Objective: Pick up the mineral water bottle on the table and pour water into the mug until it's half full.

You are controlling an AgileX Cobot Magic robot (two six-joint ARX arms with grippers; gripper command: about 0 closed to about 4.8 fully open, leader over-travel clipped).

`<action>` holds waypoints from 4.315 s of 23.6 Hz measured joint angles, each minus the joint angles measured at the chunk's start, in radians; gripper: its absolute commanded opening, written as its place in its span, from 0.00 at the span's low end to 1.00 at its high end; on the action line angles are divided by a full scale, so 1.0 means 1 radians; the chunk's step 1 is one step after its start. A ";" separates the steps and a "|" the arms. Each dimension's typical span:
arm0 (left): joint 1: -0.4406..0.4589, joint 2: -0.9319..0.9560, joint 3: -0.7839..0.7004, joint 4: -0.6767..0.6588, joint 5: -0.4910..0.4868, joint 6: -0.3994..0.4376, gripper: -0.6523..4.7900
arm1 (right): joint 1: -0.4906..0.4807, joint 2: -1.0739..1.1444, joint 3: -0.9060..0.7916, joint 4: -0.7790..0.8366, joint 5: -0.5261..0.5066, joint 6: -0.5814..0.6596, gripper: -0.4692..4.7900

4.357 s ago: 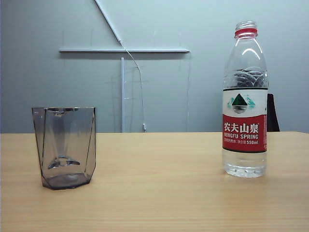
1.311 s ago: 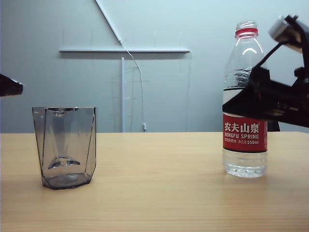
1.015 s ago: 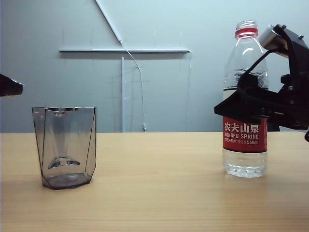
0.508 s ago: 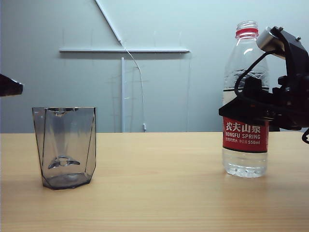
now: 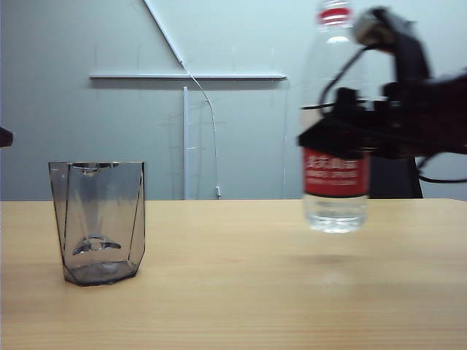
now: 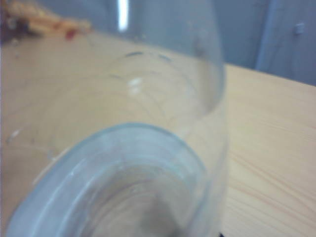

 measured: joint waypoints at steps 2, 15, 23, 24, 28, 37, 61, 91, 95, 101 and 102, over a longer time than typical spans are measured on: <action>0.028 0.000 0.000 0.000 -0.001 0.000 0.12 | 0.049 -0.002 0.067 -0.131 0.002 -0.076 0.58; 0.253 0.000 0.000 0.000 -0.002 0.000 0.12 | 0.190 0.063 0.409 -0.602 0.164 -0.594 0.58; 0.257 0.000 0.000 0.000 -0.002 0.000 0.12 | 0.244 0.096 0.410 -0.617 0.192 -0.724 0.58; 0.258 0.000 0.000 0.000 -0.002 0.000 0.12 | 0.253 0.096 0.410 -0.616 0.196 -0.729 0.58; 0.257 0.000 0.000 0.000 -0.002 0.000 0.12 | 0.266 0.096 0.410 -0.594 0.217 -0.795 0.58; 0.184 0.000 0.000 0.000 -0.002 0.000 0.12 | 0.273 0.161 0.480 -0.572 0.264 -0.902 0.58; 0.092 0.000 0.000 0.000 -0.002 0.000 0.12 | 0.277 0.182 0.497 -0.573 0.311 -1.176 0.58; 0.092 0.000 0.000 0.000 -0.002 0.000 0.12 | 0.282 0.182 0.497 -0.547 0.444 -1.365 0.58; 0.092 0.000 0.000 0.000 -0.002 0.000 0.12 | 0.282 0.182 0.497 -0.547 0.467 -1.380 0.58; 0.092 0.000 0.000 0.000 -0.002 0.000 0.12 | 0.285 0.182 0.497 -0.546 0.472 -1.384 0.58; 0.092 0.000 0.000 0.000 -0.002 0.000 0.12 | 0.286 0.182 0.497 -0.546 0.476 -1.388 0.58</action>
